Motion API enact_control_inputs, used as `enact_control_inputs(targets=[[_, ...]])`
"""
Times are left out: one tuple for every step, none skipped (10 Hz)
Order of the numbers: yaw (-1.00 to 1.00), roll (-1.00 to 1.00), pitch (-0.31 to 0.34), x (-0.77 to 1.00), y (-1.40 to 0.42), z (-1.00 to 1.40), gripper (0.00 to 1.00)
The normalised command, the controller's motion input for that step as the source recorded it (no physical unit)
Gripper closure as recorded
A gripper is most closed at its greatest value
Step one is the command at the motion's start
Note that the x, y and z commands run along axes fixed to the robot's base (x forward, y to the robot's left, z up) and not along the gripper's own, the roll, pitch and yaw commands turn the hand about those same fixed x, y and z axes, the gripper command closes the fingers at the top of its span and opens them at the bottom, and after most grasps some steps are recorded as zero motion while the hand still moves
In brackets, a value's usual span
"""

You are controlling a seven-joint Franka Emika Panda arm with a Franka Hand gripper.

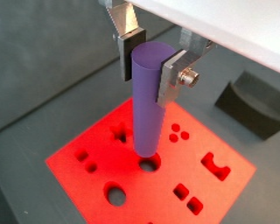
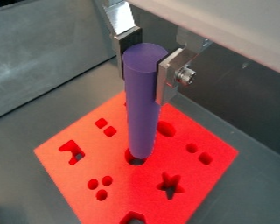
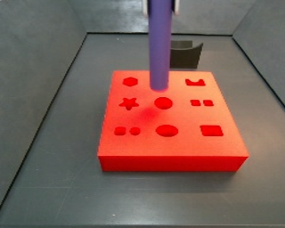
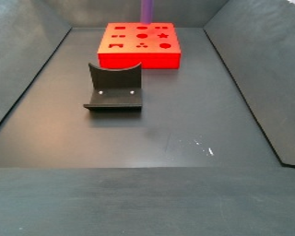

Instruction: Insert the round object.

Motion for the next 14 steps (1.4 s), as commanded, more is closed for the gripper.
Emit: enact_control_inputs(targets=[[-0.08,0.28,0.067,0.46,-0.01,-0.4,1.0],[-0.03,0.24,0.051,0.28,0.0,-0.37,1.0],[-0.01,0.24,0.064,0.38,-0.03,-0.29,1.0],[0.0,0.24,0.081,0.44,-0.09,-0.23,1.0],[-0.07,0.16,0.059,0.28,-0.12,-0.22,1.0],[-0.15,0.11,0.04,0.1,-0.12,-0.17,1.0],[-0.23,0.08,0.001,0.0,-0.03,-0.17,1.0],[-0.29,0.03,0.0,-0.16,0.0,-0.18,1.0],[-0.34,0.03,0.0,-0.3,0.02,-0.2,1.0],[-0.35,0.0,0.0,-0.37,0.06,-0.19,1.0],[-0.29,0.0,0.0,-0.22,0.0,-0.13,1.0],[-0.1,0.0,0.0,0.0,-0.06,-0.11,1.0],[0.0,0.0,0.0,0.06,-0.08,-0.19,1.0],[0.0,0.0,0.0,0.08,-0.04,-0.33,1.0]])
